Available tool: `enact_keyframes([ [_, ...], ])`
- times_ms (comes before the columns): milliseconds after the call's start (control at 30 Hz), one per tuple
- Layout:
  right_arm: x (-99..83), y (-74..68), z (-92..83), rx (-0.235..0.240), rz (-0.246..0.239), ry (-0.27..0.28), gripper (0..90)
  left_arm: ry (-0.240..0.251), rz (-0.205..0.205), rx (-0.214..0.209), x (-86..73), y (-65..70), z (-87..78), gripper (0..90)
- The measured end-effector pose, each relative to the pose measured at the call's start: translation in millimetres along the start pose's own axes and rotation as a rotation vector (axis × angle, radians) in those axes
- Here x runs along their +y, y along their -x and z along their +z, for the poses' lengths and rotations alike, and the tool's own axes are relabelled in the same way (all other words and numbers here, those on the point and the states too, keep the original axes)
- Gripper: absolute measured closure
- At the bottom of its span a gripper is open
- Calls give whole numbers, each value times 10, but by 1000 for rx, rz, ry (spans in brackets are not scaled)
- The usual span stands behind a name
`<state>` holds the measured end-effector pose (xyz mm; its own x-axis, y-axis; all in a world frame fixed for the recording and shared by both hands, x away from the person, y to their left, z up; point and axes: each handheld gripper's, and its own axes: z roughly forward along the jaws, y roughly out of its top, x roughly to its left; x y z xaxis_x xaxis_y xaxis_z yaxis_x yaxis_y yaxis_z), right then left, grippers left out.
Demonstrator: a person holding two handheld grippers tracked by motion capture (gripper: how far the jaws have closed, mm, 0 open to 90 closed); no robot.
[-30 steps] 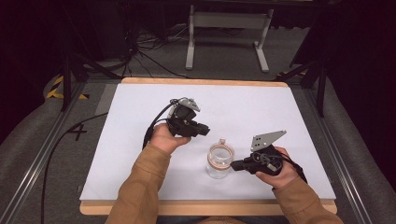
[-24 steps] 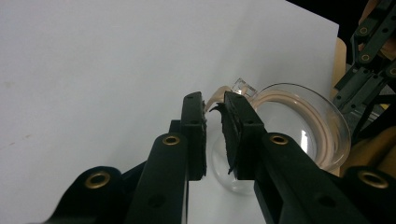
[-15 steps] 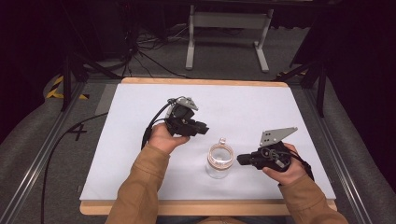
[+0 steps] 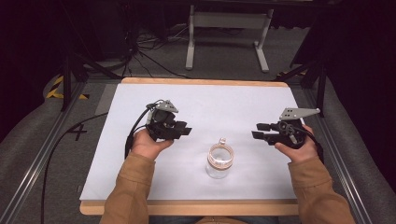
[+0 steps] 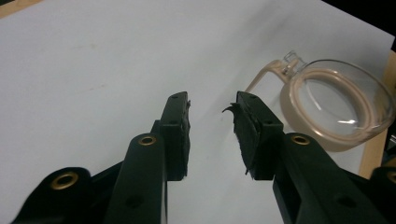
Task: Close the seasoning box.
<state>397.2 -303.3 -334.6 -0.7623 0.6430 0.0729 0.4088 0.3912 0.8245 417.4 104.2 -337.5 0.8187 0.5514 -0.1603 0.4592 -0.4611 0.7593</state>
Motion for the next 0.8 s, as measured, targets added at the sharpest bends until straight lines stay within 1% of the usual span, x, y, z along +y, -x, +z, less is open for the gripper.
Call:
enact_keyframes([
  [33, -8, 41, 1, -10, 7, 1, 560, 1, -9, 5, -21, -4, -5, 648],
  [67, -17, 80, 3, -21, 16, 1, 548, -2, -14, 22, -50, -23, -23, 642],
  [100, -40, 157, 10, -41, 28, 1, 538, -2, -14, 22, -50, -23, -23, 635],
  [133, -60, 212, 16, -50, 34, -1, 521, 7, -24, 27, -71, -34, -27, 630],
  [167, -87, 275, 27, -55, 48, 1, 500, -2, -25, 34, -88, -54, -43, 625],
  [200, -87, 275, 27, -55, 48, 1, 500, 1, -32, 41, -105, -64, -45, 625],
  [267, -134, 369, 48, -70, 65, -12, 477, -1, -40, 54, -131, -96, -49, 615],
  [300, -160, 409, 59, -77, 74, -19, 464, -1, -54, 54, -146, -114, -45, 610],
  [333, -197, 462, 76, -83, 83, -27, 451, -8, -51, 53, -153, -134, -44, 606],
  [367, -220, 490, 84, -88, 94, -31, 439, -4, -63, 60, -164, -145, -33, 603],
  [400, -253, 528, 95, -98, 101, -39, 426, -2, -67, 74, -179, -173, -22, 603],
  [433, -253, 528, 95, -98, 101, -39, 426, -2, -67, 74, -179, -173, -22, 602],
  [467, -304, 579, 111, -114, 116, -49, 422, 1, -75, 96, -209, -224, 1, 602],
  [500, -304, 579, 111, -114, 116, -49, 422, 1, -75, 96, -209, -224, 1, 596],
  [533, -380, 656, 133, -128, 141, -64, 417, 3, -86, 110, -230, -249, 21, 596],
  [567, -415, 684, 141, -135, 151, -70, 415, -2, -89, 118, -246, -283, 32, 595],
  [600, -451, 715, 151, -144, 153, -77, 414, 4, -102, 112, -266, -306, 49, 595],
  [633, -479, 736, 160, -145, 159, -84, 414, 5, -110, 114, -283, -329, 63, 592],
  [700, -539, 785, 177, -152, 164, -94, 414, 2, -115, 119, -298, -354, 75, 587],
  [733, -586, 819, 193, -162, 162, -103, 415, 1, -124, 122, -322, -393, 95, 584],
  [800, -616, 840, 204, -170, 159, -113, 417, -6, -135, 126, -355, -437, 116, 583],
])
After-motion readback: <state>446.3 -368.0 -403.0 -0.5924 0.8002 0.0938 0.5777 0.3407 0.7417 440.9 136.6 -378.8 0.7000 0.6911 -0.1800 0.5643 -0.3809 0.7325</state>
